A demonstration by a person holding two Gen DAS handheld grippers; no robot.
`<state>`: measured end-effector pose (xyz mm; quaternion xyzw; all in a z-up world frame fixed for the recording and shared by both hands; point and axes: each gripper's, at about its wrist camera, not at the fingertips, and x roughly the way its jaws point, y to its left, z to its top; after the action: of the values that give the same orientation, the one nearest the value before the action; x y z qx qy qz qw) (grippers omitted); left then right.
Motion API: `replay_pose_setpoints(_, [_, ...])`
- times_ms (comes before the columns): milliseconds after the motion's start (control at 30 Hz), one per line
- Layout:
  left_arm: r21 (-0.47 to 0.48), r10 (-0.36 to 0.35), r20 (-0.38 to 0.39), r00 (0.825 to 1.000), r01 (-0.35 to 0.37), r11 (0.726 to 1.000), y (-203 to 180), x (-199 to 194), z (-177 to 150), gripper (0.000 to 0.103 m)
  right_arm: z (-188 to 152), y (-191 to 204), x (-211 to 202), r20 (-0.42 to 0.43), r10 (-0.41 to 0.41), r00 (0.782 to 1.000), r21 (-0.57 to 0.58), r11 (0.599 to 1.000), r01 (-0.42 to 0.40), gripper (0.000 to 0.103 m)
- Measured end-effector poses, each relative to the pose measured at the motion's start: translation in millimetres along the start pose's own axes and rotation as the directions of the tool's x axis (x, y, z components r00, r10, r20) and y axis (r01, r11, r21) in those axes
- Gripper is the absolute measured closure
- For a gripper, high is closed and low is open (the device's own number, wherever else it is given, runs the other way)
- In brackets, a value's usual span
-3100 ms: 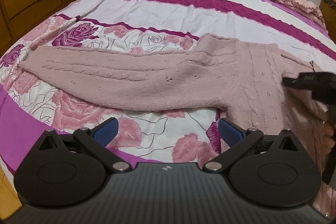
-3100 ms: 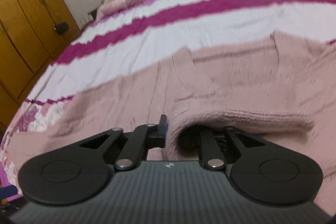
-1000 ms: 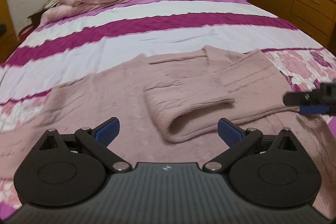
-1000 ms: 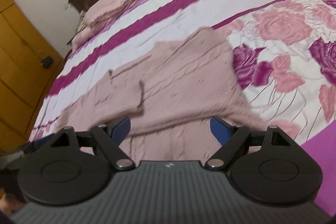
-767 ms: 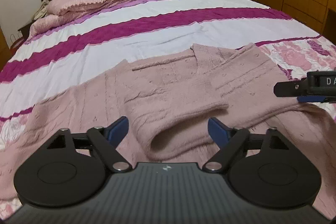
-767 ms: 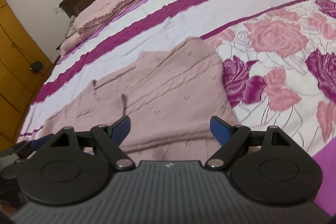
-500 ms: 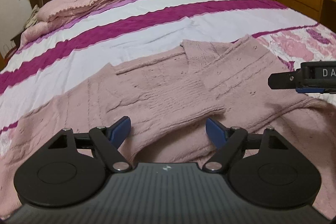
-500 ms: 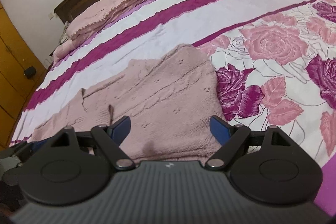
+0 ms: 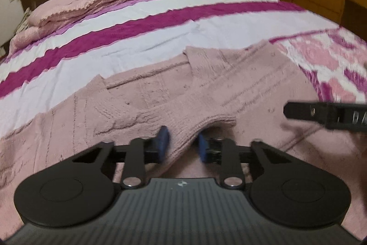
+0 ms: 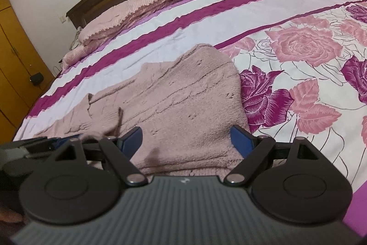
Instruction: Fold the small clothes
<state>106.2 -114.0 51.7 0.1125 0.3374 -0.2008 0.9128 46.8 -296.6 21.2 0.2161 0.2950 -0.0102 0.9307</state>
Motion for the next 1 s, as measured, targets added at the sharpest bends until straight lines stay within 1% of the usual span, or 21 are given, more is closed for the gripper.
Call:
replay_pose_setpoints(100, [-0.098,0.032,0.019,0.999,-0.03,0.995,15,-9,2,0.084,-3,3,-1,0.006,-0.009,1.0,-0.017,1.0,0.009,0.017])
replay_pose_setpoints(167, [-0.15,0.052,0.036,0.998,-0.046,0.988,26,-16,2,0.084,-3,4,-1,0.008,-0.01,1.0,-0.019,1.0,0.01,0.017])
replay_pose_setpoints(267, [-0.225,0.113,0.048,0.993,-0.099,0.969,47,-28,-3,0.084,-3,1,-1,0.011,-0.003,1.0,-0.01,1.0,0.003,0.017])
replay_pose_setpoints(333, [-0.26,0.14,0.039,0.989,-0.125,0.957,60,-34,-6,0.084,-3,1,-1,0.012,-0.002,1.0,-0.008,1.0,0.002,0.017])
replay_pose_setpoints(433, [-0.314,0.176,0.006,0.984,-0.165,0.935,83,-38,-16,0.084,-3,3,-1,0.011,-0.007,1.0,-0.014,1.0,0.007,0.017])
replay_pose_setpoints(500, [-0.362,0.163,-0.018,0.986,-0.158,0.919,98,-40,-23,0.084,-4,3,-1,0.013,-0.008,1.0,-0.015,1.0,0.009,0.017])
replay_pose_setpoints(600, [-0.426,0.121,-0.011,0.993,-0.115,0.898,112,-44,-28,0.083,-4,4,-2,0.014,-0.011,1.0,-0.018,1.0,0.011,0.017])
replay_pose_setpoints(667, [-0.423,0.11,0.003,0.994,-0.098,0.901,111,-47,-25,0.083,-5,5,-2,0.016,-0.015,1.0,-0.022,1.0,0.015,0.017])
replay_pose_setpoints(733, [-0.396,0.085,0.02,0.996,-0.071,0.916,103,-51,-18,0.082,-5,6,-2,0.016,-0.018,1.0,-0.022,1.0,0.018,0.017])
replay_pose_setpoints(767, [-0.381,0.071,0.025,0.997,-0.057,0.923,97,-51,-14,0.078,-5,6,-3,0.014,-0.019,1.0,-0.018,1.0,0.019,0.017])
replay_pose_setpoints(800, [-0.364,0.055,0.027,0.998,-0.042,0.93,91,-50,-10,0.068,-4,7,-4,0.013,-0.019,1.0,-0.013,1.0,0.019,0.017])
replay_pose_setpoints(833, [-0.349,0.036,0.026,0.999,-0.025,0.937,86,-47,-5,0.054,-2,7,-6,0.012,-0.017,1.0,-0.007,1.0,0.017,0.017])
replay_pose_setpoints(900, [-0.327,0.022,0.023,1.0,-0.013,0.945,75,-43,-1,0.043,0,7,-9,0.013,-0.013,1.0,0.008,1.0,0.013,0.017])
replay_pose_setpoints(1000, [-0.288,0.029,0.015,0.999,-0.024,0.957,59,-29,6,0.043,0,7,-15,0.022,0.001,1.0,0.027,1.0,-0.002,0.018])
